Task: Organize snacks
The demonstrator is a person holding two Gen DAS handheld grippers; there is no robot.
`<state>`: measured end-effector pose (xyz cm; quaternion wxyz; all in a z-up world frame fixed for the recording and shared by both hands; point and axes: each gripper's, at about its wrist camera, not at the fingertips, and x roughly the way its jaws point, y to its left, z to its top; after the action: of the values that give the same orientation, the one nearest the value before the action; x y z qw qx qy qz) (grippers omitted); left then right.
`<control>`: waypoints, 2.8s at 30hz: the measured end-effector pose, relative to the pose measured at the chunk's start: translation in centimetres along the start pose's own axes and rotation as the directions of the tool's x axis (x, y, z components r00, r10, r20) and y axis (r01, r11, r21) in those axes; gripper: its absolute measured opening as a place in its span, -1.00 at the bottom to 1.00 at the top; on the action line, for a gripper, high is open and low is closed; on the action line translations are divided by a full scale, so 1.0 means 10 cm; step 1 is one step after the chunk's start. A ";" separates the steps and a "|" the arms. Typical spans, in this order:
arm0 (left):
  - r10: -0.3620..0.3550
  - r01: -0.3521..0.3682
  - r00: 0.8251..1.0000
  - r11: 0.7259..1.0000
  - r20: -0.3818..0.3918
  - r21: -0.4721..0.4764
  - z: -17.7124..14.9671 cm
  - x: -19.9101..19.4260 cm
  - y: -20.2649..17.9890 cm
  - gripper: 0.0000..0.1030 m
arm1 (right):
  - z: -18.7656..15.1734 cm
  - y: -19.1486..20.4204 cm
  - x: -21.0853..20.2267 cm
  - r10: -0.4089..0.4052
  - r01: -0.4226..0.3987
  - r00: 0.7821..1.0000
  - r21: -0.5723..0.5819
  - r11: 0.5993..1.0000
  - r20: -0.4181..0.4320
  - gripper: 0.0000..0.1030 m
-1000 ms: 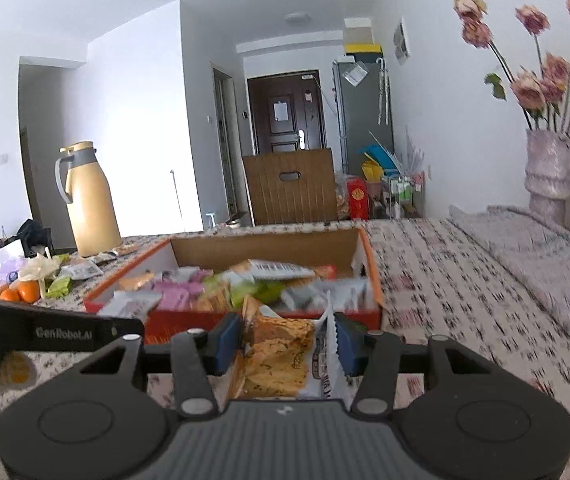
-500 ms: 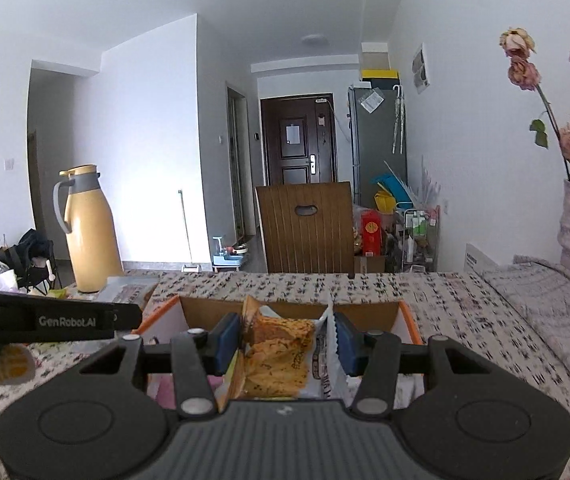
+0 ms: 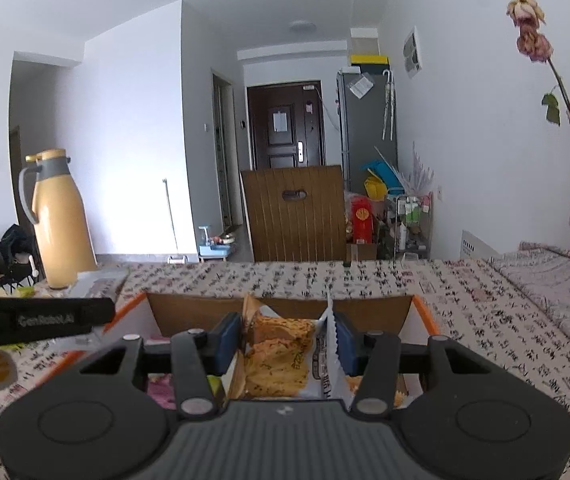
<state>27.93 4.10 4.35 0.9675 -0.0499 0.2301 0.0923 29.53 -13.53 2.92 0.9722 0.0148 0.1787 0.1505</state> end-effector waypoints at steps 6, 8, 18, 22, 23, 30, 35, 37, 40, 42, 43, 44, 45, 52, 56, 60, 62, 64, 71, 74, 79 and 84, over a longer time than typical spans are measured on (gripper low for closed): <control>-0.016 0.015 1.000 1.000 -0.019 -0.022 -0.03 0.04 0.07 0.23 | -0.06 -0.07 0.08 -0.006 0.007 0.999 0.024 1.000 -0.041 0.17; 0.001 -0.001 1.000 0.999 0.000 -0.034 -0.03 0.01 0.10 0.75 | -0.07 -0.10 0.06 -0.004 0.006 0.999 0.039 0.999 -0.037 0.35; 0.012 -0.011 1.000 0.997 0.019 -0.072 -0.01 -0.05 0.15 1.00 | -0.04 -0.21 -0.06 0.001 0.001 1.000 0.093 0.996 -0.015 1.00; 0.013 -0.010 0.999 0.996 0.032 -0.085 0.01 -0.09 0.16 1.00 | -0.02 -0.19 -0.09 0.003 -0.002 1.000 0.088 0.996 -0.009 1.00; 0.012 -0.009 0.999 0.996 0.036 -0.087 0.02 -0.11 0.15 1.00 | -0.01 -0.18 -0.11 -0.001 0.001 1.000 0.086 0.996 -0.008 1.00; 0.016 -0.010 0.997 0.997 0.070 -0.080 0.11 -0.34 0.16 1.00 | 0.06 -0.15 -0.33 -0.014 0.013 1.000 0.074 0.997 0.014 1.00; 0.009 -0.003 0.996 0.998 0.089 -0.067 0.10 -0.57 0.18 1.00 | 0.08 -0.16 -0.54 -0.017 0.015 1.000 0.066 0.998 0.026 1.00; 0.003 0.002 0.996 0.998 0.093 -0.060 0.07 -0.66 0.19 1.00 | 0.07 -0.17 -0.63 -0.017 0.015 1.000 0.066 0.998 0.026 1.00; -0.008 0.013 0.996 0.998 0.094 -0.053 0.01 -0.82 0.21 1.00 | 0.03 -0.17 -0.78 -0.016 0.015 1.000 0.063 0.998 0.022 1.00; -0.022 0.027 0.996 0.998 0.087 -0.053 -0.05 -0.92 0.24 1.00 | -0.01 -0.17 -0.89 -0.014 0.013 1.000 0.061 0.998 0.018 1.00; -0.027 0.031 0.996 0.998 0.084 -0.053 -0.08 -0.97 0.25 1.00 | -0.03 -0.17 -0.94 -0.012 0.011 1.000 0.060 0.998 0.016 1.00; -0.031 0.035 0.996 0.998 0.082 -0.051 -0.12 -1.02 0.27 1.00 | -0.06 -0.16 -1.00 -0.010 0.009 1.000 0.058 0.998 0.015 1.00; -0.035 0.039 0.996 0.998 0.081 -0.049 -0.16 -1.08 0.28 1.00 | -0.09 -0.16 -1.06 -0.009 0.008 1.000 0.057 0.998 0.015 1.00; -0.057 0.058 0.997 0.998 0.043 -0.033 -0.43 -1.41 0.33 1.00 | -0.29 -0.13 -1.45 0.006 -0.006 1.000 0.059 0.998 -0.006 1.00; -0.073 0.073 0.997 0.997 0.013 -0.010 -0.63 -1.57 0.35 1.00 | -0.44 -0.10 -1.63 0.015 -0.013 0.999 0.061 0.998 -0.031 1.00; -0.079 0.079 0.996 0.997 -0.031 -0.008 -0.84 -1.67 0.37 1.00 | -0.61 -0.07 -1.78 0.028 -0.024 0.998 0.060 0.998 -0.062 1.00; -0.088 0.087 0.995 0.996 -0.052 -0.006 -0.95 -1.71 0.37 1.00 | -0.70 -0.07 -1.84 0.033 -0.028 0.996 0.060 0.998 -0.087 1.00; -0.091 0.091 0.994 0.996 -0.066 0.005 -1.05 -1.75 0.37 1.00 | -0.78 -0.05 -1.89 0.032 -0.026 0.993 0.055 0.998 -0.110 1.00; -0.113 0.116 0.987 0.993 -0.117 0.023 -1.31 -1.80 0.37 1.00 | -0.96 -0.06 -2.04 0.012 -0.004 0.988 0.054 0.999 -0.152 1.00; -0.125 0.129 0.984 0.991 -0.128 0.030 -1.35 -1.79 0.35 1.00 | -1.00 -0.08 -2.08 0.003 0.006 0.987 0.059 0.998 -0.161 1.00; -0.137 0.143 0.981 0.989 -0.137 0.038 -1.39 -1.80 0.32 1.00 | -1.04 -0.11 -2.10 -0.009 0.020 0.985 0.063 0.998 -0.174 1.00; -0.143 0.150 0.979 0.988 -0.142 0.041 -1.42 -1.79 0.31 1.00 | -1.06 -0.13 -2.09 -0.012 0.024 0.983 0.064 0.998 -0.185 1.00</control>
<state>5.40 2.35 -0.24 0.9543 -0.0481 0.2949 0.0111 7.60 -21.20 0.08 0.9518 0.0312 0.2730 0.1363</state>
